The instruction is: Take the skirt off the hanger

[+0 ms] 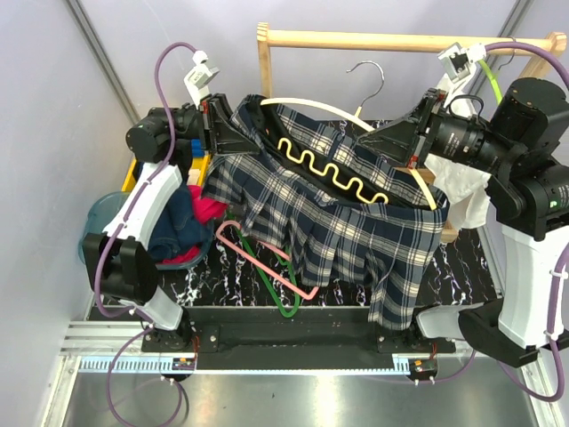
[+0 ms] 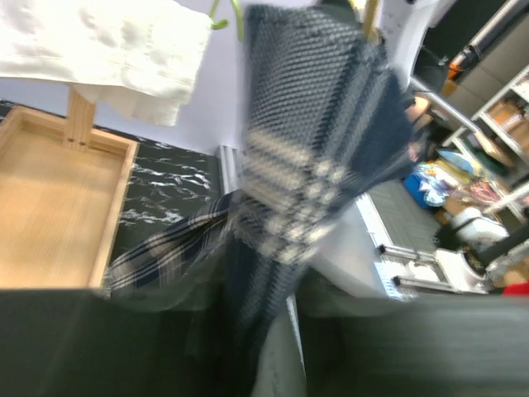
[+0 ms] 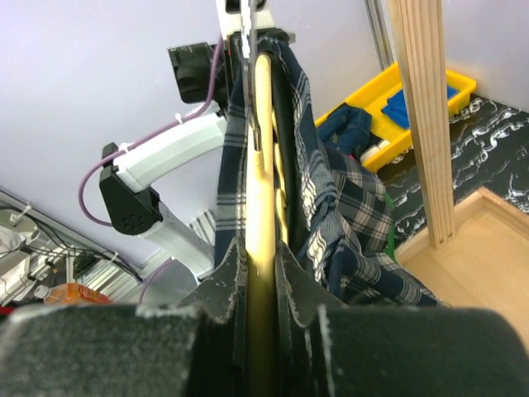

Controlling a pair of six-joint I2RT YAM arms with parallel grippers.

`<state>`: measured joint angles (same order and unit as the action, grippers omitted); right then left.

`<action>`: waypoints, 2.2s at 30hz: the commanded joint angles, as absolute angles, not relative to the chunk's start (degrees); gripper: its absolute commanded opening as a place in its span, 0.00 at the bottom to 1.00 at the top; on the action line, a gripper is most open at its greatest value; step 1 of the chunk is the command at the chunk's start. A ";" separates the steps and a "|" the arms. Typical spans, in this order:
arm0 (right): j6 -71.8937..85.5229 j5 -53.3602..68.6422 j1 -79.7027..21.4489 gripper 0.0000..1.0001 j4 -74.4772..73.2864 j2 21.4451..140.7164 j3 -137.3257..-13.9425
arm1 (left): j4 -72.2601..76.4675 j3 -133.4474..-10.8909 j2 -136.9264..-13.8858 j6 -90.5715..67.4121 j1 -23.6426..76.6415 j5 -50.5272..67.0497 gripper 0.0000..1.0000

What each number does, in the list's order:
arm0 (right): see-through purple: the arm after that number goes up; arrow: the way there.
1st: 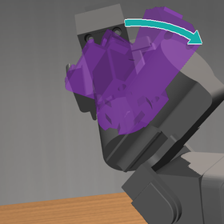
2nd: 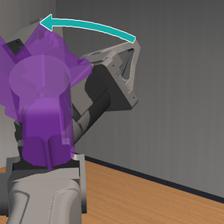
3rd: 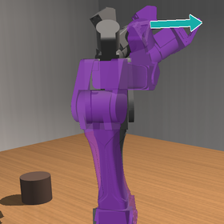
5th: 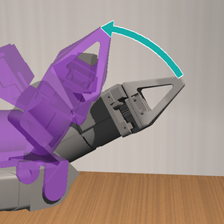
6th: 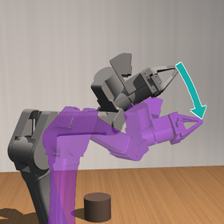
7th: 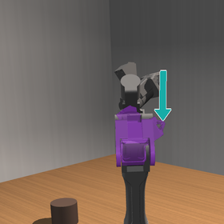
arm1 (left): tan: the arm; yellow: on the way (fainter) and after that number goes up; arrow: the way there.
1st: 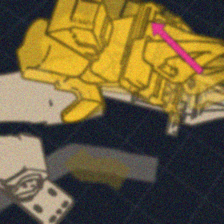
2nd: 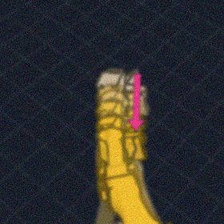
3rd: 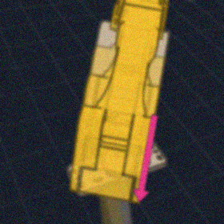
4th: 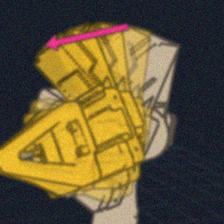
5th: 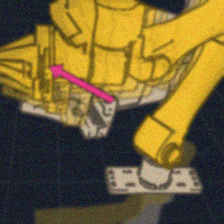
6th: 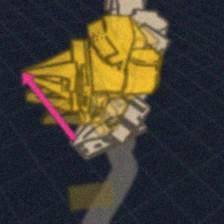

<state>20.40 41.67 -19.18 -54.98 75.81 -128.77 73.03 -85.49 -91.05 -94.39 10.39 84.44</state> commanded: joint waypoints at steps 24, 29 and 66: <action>15.99 27.59 -19.42 0.00 -49.93 56.60 -106.00 | 72.33 -94.14 -89.56 -90.79 -18.46 82.79 0.00; 19.50 33.20 -19.42 0.00 -43.08 59.67 -105.64 | 69.00 -92.90 -87.90 -88.07 -8.46 83.23 0.06; 25.58 45.44 -19.42 0.00 -47.91 75.41 -137.20 | 75.15 -100.20 -90.88 -93.08 12.38 84.29 0.98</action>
